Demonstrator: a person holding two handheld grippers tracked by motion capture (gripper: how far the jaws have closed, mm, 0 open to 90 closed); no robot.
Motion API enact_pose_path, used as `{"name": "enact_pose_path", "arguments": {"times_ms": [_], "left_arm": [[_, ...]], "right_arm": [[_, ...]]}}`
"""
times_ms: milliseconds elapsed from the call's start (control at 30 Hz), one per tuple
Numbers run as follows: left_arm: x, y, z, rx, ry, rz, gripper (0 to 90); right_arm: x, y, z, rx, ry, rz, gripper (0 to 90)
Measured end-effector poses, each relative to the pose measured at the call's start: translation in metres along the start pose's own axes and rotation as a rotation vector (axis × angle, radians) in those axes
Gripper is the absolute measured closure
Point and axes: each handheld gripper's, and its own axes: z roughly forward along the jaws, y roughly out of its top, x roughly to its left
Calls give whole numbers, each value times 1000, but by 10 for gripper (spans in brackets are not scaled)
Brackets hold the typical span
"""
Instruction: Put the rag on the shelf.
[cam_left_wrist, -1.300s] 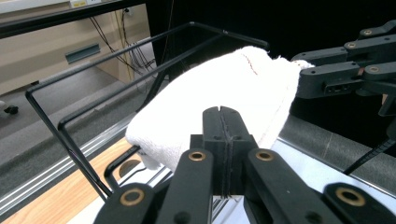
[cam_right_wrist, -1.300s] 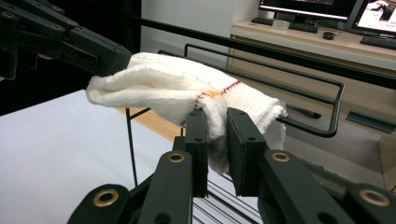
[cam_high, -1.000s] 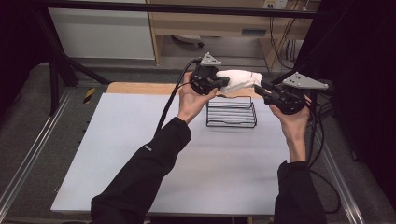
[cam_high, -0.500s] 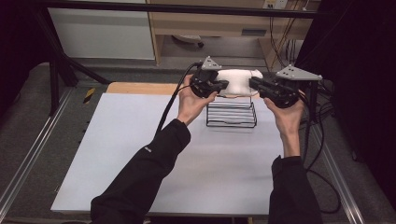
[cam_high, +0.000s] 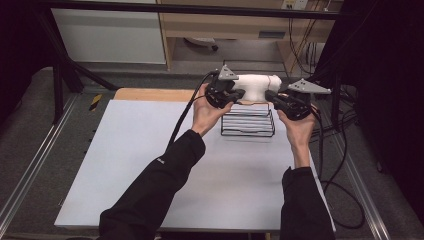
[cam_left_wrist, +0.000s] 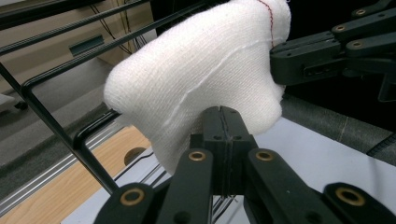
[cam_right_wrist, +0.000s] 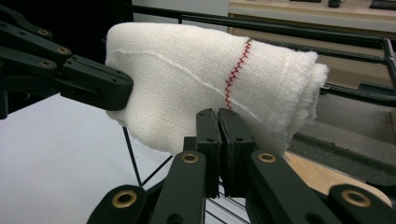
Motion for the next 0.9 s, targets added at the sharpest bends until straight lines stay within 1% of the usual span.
{"name": "enact_pose_path", "arguments": {"times_ms": [100,167,300,367,433,533,633,700,767,900], "left_arm": [[-1,0,-5,-3,-6,6,894],[-2,0,-10,-9,-13,-1,865],[-2,-3,-21,-8,-17,-4,802],[-3,-6,-28,-4,-20,-5,770],[-2,-10,-35,1,-29,-12,729],[0,-20,-45,16,-41,-28,649],[2,-32,-58,20,-33,-34,589],[4,-41,-66,30,-32,-46,533],[7,-51,-74,48,-23,-56,490],[13,-72,-92,67,-7,-64,398]], "right_arm": [[1,2,-5,-16,5,-1,844],[4,3,-10,-27,14,-9,819],[10,8,-17,-31,33,-25,733],[13,11,-21,-36,44,-15,692],[16,13,-24,-35,46,5,624],[20,14,-27,-30,55,20,543],[24,12,-29,-14,62,24,471],[26,10,-30,-4,65,33,415],[28,7,-32,3,72,43,365],[32,0,-35,20,79,57,273]]}}
